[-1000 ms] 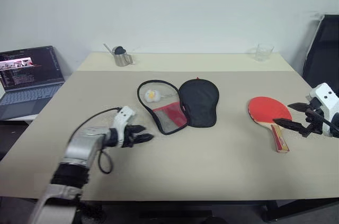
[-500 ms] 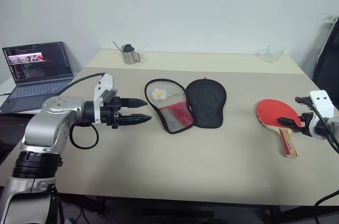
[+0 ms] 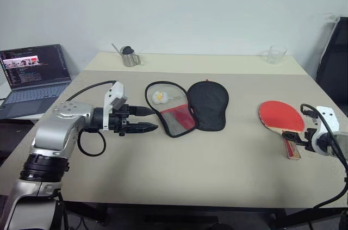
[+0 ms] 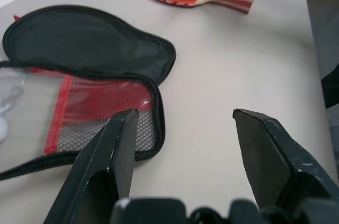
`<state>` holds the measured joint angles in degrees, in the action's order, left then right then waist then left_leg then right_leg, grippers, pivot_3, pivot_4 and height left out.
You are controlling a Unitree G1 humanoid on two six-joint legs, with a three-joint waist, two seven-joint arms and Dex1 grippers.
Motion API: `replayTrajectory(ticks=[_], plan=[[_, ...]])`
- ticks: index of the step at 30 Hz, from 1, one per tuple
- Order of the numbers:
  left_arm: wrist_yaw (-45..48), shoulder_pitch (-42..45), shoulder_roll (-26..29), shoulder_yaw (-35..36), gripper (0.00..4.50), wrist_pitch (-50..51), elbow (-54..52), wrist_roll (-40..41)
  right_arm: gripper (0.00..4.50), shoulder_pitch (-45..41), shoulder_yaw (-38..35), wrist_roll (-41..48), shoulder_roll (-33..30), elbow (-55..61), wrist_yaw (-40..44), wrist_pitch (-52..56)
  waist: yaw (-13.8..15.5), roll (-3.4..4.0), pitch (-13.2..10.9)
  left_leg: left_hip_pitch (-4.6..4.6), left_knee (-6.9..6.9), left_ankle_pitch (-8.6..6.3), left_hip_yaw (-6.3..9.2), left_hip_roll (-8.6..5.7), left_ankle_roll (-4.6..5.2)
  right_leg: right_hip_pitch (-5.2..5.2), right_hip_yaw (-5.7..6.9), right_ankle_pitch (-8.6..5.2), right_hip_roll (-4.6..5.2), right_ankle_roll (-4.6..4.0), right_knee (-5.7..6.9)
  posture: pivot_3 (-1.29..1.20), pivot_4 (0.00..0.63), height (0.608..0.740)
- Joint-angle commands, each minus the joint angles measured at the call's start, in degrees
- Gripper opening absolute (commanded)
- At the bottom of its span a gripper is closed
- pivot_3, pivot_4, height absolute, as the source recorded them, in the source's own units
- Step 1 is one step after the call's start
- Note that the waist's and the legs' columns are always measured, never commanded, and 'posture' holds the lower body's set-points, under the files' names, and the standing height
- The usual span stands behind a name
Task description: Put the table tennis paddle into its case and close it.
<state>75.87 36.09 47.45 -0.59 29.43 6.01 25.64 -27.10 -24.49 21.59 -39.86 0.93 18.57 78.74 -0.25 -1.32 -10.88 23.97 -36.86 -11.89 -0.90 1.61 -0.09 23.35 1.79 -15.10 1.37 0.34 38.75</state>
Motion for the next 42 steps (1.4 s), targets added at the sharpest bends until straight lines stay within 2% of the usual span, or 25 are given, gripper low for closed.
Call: replayTrajectory(ticks=[1,11,14,22,28,34,37,42], plan=[[0.1,1.9,0.0,0.6,3.08,-1.1,-0.1,-0.2,4.50,-1.2,-1.3,-0.1,0.2,1.8,-1.1,-0.4,0.0,0.00,0.0,0.02,0.00,0.00,0.00,0.00,0.00,0.02,0.00,0.00,0.00,0.00,-0.01,0.00,0.150,0.740],[-1.5,2.1,-0.7,1.0,3.08,-0.5,-0.2,-0.4,4.50,-1.7,3.2,-3.5,6.2,-5.7,-4.7,-7.6,-0.1,-0.05,0.0,0.00,-0.01,0.00,-0.02,0.01,0.00,0.02,-0.04,0.01,-0.01,0.00,0.00,0.00,0.150,0.740],[-2.5,1.7,-0.6,1.3,3.11,-0.2,-0.6,-0.4,3.87,-2.6,3.6,-4.4,7.5,-7.6,-6.0,-9.2,-0.3,-0.10,0.1,-0.06,-0.07,0.00,-0.14,0.03,0.00,0.01,-0.22,0.09,-0.04,0.06,0.01,0.00,0.150,0.740],[-4.0,0.6,0.0,1.9,3.11,0.3,-1.6,-0.2,1.13,-5.0,4.3,-5.9,8.1,-9.1,-7.3,-12.2,-1.6,-0.11,0.1,-0.22,-0.06,0.00,-0.76,0.04,0.01,0.10,-1.03,0.26,-0.13,0.27,0.01,0.00,0.150,0.740],[-4.6,0.9,0.4,2.1,3.11,0.2,-0.9,-0.4,1.10,-9.4,3.3,-5.3,8.5,-7.3,-8.1,-10.8,-1.8,-0.11,0.0,-0.14,-0.02,0.00,-0.94,0.05,0.02,0.35,-1.22,0.28,-0.17,0.30,0.11,0.00,0.150,0.740],[-5.0,0.8,1.3,2.5,3.11,0.2,-0.5,-0.7,1.10,-19.5,2.4,-4.3,11.2,-3.1,-11.1,-8.1,-2.0,-0.06,0.0,0.16,0.04,0.00,-1.07,0.12,0.02,0.82,-1.37,0.30,-0.27,0.26,0.25,0.00,0.150,0.740],[-5.3,0.4,1.4,2.6,3.11,0.5,-1.0,-0.6,1.10,-22.7,2.6,-4.1,14.0,-2.9,-12.8,-8.0,-1.7,-0.06,0.0,0.28,0.10,0.00,-0.96,0.13,0.02,0.87,-1.27,0.28,-0.28,0.22,0.18,0.00,0.150,0.740],[-5.9,-0.1,1.3,2.6,3.11,0.9,-1.6,-0.4,1.10,-28.1,5.5,-4.7,23.0,-6.0,-16.5,-10.8,-1.7,-0.06,0.0,0.39,0.12,-0.01,-0.98,0.09,0.02,0.90,-1.28,0.28,-0.22,0.23,0.09,0.00,0.150,0.740]])
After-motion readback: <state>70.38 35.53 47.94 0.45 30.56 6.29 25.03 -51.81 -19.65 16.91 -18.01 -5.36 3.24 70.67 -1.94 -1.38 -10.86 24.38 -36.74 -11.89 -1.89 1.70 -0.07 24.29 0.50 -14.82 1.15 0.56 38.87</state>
